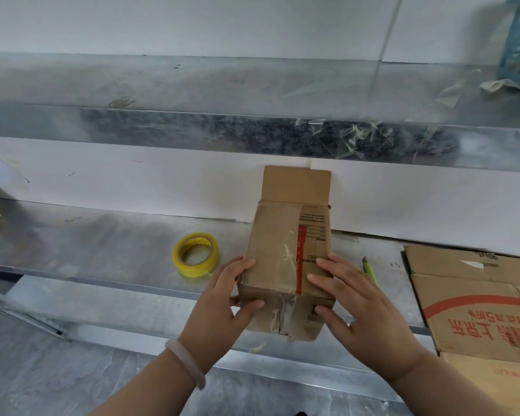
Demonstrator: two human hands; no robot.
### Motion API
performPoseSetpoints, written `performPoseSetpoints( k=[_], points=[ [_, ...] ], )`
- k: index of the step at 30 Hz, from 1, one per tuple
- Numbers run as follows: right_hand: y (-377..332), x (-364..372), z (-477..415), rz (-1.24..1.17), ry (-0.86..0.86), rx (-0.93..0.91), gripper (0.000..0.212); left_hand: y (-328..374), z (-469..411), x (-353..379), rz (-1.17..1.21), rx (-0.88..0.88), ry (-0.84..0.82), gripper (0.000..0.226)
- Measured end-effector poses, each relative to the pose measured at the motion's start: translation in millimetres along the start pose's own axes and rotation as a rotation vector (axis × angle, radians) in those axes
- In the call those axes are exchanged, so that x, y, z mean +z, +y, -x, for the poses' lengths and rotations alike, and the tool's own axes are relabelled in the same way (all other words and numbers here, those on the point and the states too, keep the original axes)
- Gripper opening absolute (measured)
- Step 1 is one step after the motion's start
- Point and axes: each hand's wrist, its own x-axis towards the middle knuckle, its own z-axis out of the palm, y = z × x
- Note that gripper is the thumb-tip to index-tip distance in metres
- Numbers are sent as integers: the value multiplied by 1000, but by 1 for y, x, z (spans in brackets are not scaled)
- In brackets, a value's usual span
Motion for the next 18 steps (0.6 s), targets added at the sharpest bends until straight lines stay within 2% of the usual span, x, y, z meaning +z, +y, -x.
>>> performPoseSetpoints(
  k=[4, 6, 10, 13, 18],
  points=[
    [-6, 0, -6, 47, 8, 33, 44, -12, -6, -23, -50, 40, -142, 76],
    [-8, 0, -8, 51, 6, 52, 47, -28, -8, -36, -91, 19, -139, 74],
    [-18, -5, -8, 111, -15, 53, 52, -81, -18, -59, -441, -115, 27, 57],
    [-31, -3, -10, 163, -38, 19, 49, -130, -32, -71, -739, -120, -48, 47],
    [-50, -1, -12, 182, -61, 102, 49, -162, -47, -75, -955, -92, -166, 48]
  ],
)
